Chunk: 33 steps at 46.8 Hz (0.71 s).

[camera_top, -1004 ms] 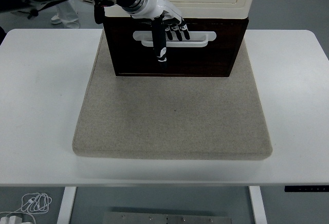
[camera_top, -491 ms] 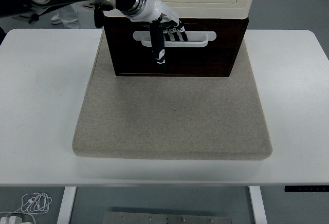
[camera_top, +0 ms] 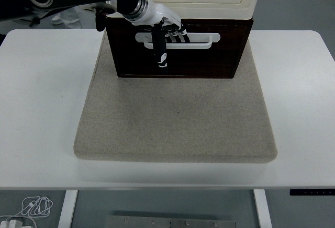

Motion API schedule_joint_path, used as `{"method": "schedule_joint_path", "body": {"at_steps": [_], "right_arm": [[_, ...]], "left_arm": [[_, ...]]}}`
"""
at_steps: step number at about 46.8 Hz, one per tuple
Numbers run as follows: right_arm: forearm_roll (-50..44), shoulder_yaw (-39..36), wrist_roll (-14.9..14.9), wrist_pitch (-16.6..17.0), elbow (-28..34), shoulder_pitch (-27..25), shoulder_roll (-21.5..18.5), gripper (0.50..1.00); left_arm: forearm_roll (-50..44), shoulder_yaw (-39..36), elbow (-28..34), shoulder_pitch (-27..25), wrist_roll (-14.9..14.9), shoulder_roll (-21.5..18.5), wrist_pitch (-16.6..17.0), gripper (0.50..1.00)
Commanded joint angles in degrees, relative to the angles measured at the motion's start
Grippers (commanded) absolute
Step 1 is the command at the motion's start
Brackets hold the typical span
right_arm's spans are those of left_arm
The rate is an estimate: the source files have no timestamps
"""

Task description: Open the drawer under the combination cabinet

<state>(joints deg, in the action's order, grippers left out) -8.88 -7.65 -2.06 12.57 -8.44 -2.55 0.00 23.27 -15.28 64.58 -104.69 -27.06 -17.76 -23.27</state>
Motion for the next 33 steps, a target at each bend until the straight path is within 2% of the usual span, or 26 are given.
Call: {"method": "schedule_joint_path", "body": {"at_steps": [1, 33], "right_arm": [[0.0, 0.0, 0.0, 0.0, 0.0, 0.0, 0.0, 0.926], [0.0, 0.0, 0.0, 0.0, 0.0, 0.0, 0.0, 0.926]], "left_arm": [[0.0, 0.1, 0.0, 0.0, 0.1, 0.0, -0.1, 1.000], [-0.2, 1.9, 1.2, -0.5, 0.1, -0.1, -4.7, 1.000]]}}
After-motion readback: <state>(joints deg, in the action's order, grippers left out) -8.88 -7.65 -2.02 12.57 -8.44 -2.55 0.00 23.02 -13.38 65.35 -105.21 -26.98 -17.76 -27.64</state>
